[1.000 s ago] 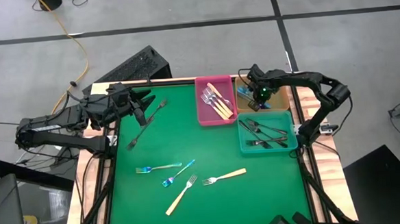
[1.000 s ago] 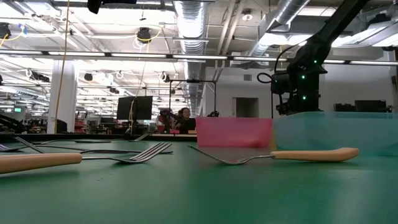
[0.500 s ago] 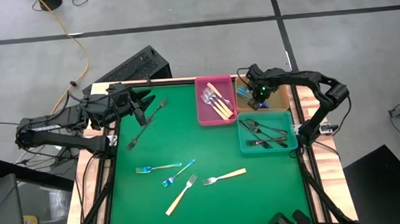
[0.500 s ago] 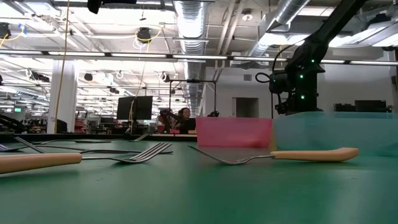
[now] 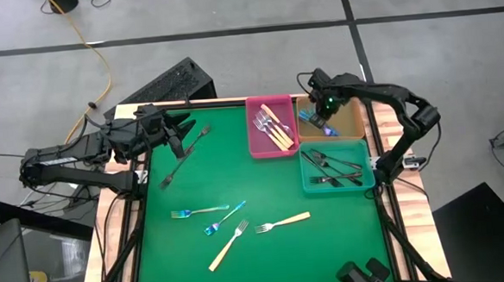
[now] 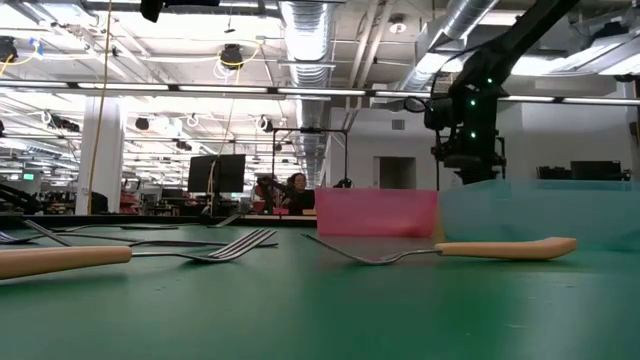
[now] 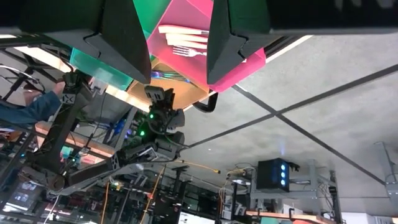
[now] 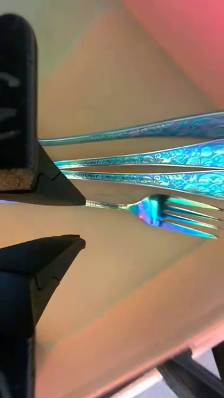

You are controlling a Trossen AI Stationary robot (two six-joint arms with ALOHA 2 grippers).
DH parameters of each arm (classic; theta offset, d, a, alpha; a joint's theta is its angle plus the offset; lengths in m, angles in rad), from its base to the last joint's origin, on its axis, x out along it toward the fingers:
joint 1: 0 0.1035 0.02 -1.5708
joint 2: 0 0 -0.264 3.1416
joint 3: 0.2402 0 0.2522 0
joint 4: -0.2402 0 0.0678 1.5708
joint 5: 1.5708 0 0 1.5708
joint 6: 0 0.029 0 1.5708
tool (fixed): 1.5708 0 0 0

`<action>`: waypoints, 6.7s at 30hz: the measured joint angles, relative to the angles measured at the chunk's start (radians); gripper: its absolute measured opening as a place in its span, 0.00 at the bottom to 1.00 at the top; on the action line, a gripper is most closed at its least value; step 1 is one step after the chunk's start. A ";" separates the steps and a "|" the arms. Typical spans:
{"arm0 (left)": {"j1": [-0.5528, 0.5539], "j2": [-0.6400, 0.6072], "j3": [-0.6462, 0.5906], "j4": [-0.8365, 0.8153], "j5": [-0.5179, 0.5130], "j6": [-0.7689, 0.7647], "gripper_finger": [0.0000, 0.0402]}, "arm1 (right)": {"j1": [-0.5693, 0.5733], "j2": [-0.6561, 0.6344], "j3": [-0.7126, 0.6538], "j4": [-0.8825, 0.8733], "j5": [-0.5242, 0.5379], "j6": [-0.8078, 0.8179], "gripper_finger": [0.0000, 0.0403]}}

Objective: Sort silverware by color (type)
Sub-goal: Put the black fork into the blue bin

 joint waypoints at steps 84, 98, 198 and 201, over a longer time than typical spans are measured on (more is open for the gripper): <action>-0.526 0.347 0.000 -0.423 0.318 -0.351 0.35 | 1.324 -0.475 -0.022 -0.058 -0.013 0.761 0.27; -0.180 0.340 0.000 -0.592 0.213 -0.526 0.35 | 1.294 -0.475 -0.035 0.026 0.080 0.750 0.27; 0.293 0.192 -0.378 -0.322 0.738 -0.315 0.00 | 1.266 -0.475 -0.034 0.192 0.189 0.658 0.27; 0.260 0.168 -0.376 -0.238 0.737 -0.320 0.00 | 1.242 -0.475 -0.034 0.241 0.189 0.600 0.27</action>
